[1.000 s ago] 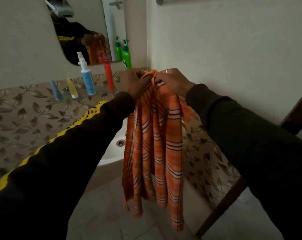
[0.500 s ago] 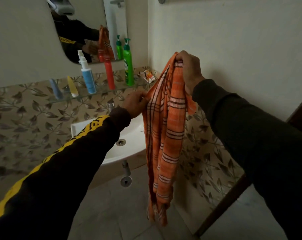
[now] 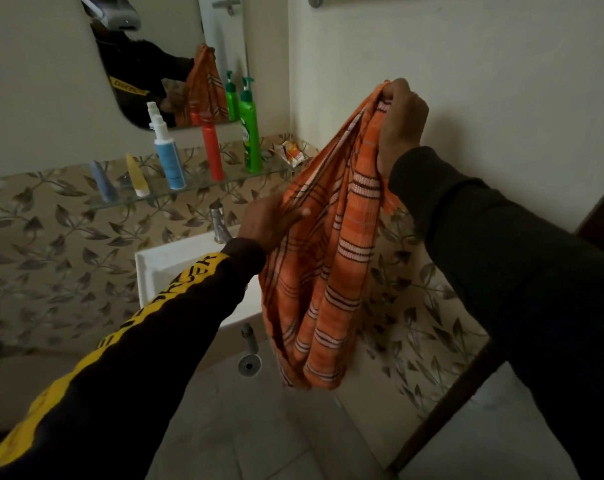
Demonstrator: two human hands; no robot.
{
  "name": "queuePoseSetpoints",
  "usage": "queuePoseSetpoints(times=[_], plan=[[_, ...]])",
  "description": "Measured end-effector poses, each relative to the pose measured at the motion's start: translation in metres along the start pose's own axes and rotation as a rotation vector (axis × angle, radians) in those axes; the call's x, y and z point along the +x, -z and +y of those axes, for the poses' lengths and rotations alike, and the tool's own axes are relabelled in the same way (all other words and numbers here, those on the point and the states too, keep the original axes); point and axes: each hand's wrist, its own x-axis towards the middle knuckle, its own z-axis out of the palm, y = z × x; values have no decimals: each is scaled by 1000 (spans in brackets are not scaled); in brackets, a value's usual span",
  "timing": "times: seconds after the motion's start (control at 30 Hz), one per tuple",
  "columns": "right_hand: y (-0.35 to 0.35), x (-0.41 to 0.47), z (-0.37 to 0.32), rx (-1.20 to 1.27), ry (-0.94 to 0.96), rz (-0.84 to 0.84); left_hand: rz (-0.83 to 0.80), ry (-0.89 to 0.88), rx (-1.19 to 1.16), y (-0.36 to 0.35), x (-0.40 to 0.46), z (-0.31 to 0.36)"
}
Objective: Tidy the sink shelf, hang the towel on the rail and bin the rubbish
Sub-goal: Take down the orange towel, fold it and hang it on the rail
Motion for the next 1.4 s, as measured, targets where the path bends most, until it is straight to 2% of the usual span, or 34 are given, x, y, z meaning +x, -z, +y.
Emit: queuePoseSetpoints(times=[0.17, 0.33, 0.47, 0.53, 0.63, 0.77, 1.0, 1.1, 1.2, 1.3, 1.4], plan=[[6, 12, -5, 85, 2, 162, -217, 123, 118, 1, -5, -33], [20, 25, -3, -9, 53, 193, -211, 270, 99, 11, -16, -61], [18, 22, 8, -309, 85, 60, -55, 258, -69, 17, -8, -48], [13, 14, 12, -397, 63, -111, 20, 175, -58, 19, 0, -34], [5, -7, 16, -357, -34, -398, 109, 87, -118, 16, 13, -9], [-5, -25, 21, -462, -53, -585, 111, -7, -248, 13, 32, 21], [10, -21, 23, -551, -45, -735, 16, -96, -356, 18, 41, 30], [14, -22, 29, -597, -12, -740, -36, -122, -364, 20, 41, 31], [13, -26, 31, -637, 28, -719, -48, -34, -472, 18, 37, 36], [10, -29, 33, -634, 53, -675, 23, 122, -634, 14, 32, 39], [10, -28, 31, -573, 46, -582, 8, 172, -605, 18, 28, 35]])
